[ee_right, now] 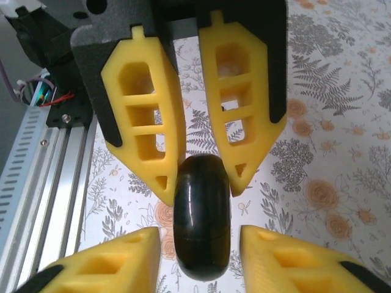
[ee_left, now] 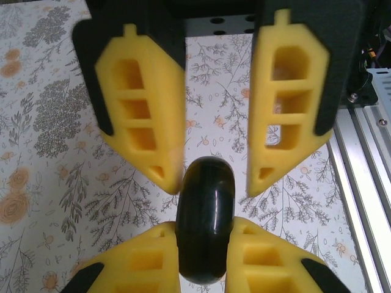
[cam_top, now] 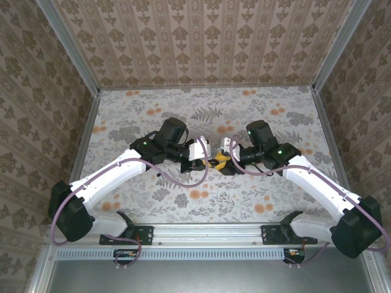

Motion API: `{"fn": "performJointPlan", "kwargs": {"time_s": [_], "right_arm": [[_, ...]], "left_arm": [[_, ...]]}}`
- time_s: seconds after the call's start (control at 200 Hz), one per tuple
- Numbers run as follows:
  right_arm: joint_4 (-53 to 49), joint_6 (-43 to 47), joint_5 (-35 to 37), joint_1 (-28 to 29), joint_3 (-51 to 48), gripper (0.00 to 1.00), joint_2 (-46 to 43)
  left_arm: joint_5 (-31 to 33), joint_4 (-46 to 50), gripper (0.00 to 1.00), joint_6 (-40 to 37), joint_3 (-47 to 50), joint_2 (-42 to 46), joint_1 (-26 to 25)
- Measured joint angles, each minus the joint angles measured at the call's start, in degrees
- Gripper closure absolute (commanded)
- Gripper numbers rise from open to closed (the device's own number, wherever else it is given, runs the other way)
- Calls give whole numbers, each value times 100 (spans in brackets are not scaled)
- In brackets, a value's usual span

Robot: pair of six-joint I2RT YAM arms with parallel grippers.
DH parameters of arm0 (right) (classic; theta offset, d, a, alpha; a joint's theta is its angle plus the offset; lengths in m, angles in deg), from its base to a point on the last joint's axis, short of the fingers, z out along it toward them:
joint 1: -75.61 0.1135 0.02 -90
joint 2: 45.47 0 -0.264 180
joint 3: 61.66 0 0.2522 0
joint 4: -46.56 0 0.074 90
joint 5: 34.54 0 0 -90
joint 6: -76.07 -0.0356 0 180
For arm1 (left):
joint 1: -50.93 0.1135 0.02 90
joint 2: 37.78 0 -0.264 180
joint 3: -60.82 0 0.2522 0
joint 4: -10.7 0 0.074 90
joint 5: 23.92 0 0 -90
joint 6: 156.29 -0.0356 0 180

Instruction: Insert the wireless bluetooth earbuds into the charging case

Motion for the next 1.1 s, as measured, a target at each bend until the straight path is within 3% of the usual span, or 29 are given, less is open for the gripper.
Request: {"fn": "performJointPlan", "kwargs": {"time_s": [0.05, 0.11, 0.185, 0.305, 0.515, 0.73, 1.1], "right_arm": [[2, 26, -13, 0, 7, 83, 31], [0, 79, -20, 0, 13, 89, 39], [0, 127, -44, -2, 22, 90, 39], [9, 179, -151, -31, 17, 90, 4], [964, -260, -693, -557, -785, 88, -704], [2476, -1285, -1307, -946, -1727, 88, -1178], [3637, -2074, -1810, -953, -1867, 86, -1178]], "left_arm": [[2, 22, 85, 0, 2, 0, 0], [20, 35, 73, 2, 11, 0, 2], [24, -66, 56, 46, 76, 24, 2], [-168, -748, 45, 254, 551, 236, 103], [-763, -2157, 45, 968, 1438, 682, 535], [-1388, -3213, 46, 1547, 1644, 643, 577], [-2116, -3628, 53, 1875, 1593, 278, 570]]}}
